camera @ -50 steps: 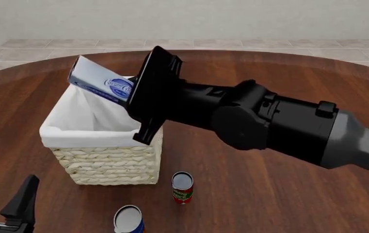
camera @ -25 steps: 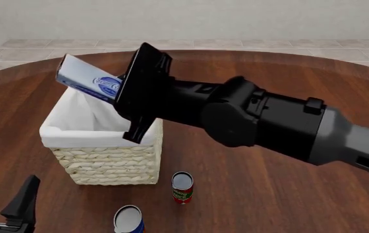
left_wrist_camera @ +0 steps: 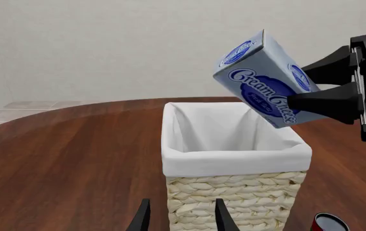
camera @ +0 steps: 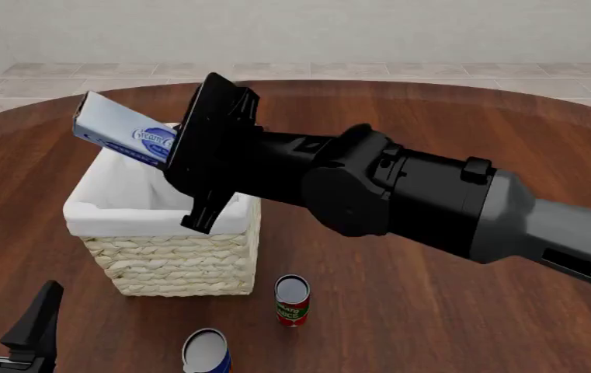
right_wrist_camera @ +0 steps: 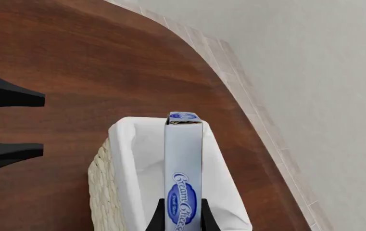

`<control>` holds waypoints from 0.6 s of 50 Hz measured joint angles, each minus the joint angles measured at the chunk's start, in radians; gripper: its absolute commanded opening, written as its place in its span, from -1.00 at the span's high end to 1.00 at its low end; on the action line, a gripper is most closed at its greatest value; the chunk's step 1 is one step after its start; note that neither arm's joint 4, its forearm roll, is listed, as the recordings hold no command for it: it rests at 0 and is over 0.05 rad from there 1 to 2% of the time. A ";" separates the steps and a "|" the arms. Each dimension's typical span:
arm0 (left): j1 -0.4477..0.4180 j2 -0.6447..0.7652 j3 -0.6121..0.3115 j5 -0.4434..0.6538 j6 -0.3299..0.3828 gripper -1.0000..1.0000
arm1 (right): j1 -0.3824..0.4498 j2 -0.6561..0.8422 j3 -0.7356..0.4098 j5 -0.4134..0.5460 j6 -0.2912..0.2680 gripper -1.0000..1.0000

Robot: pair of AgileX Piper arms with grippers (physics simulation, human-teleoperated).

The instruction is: Pick up the cream cheese box, and put it in the basket.

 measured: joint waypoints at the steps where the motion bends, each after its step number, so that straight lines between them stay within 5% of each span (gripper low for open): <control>1: 0.000 0.000 0.000 0.000 0.000 -1.00 | 0.001 0.002 -0.001 0.000 0.000 1.00; 30: 0.001 0.000 -0.004 -0.003 -0.004 -1.00 | 0.009 0.044 -0.013 -0.008 0.013 1.00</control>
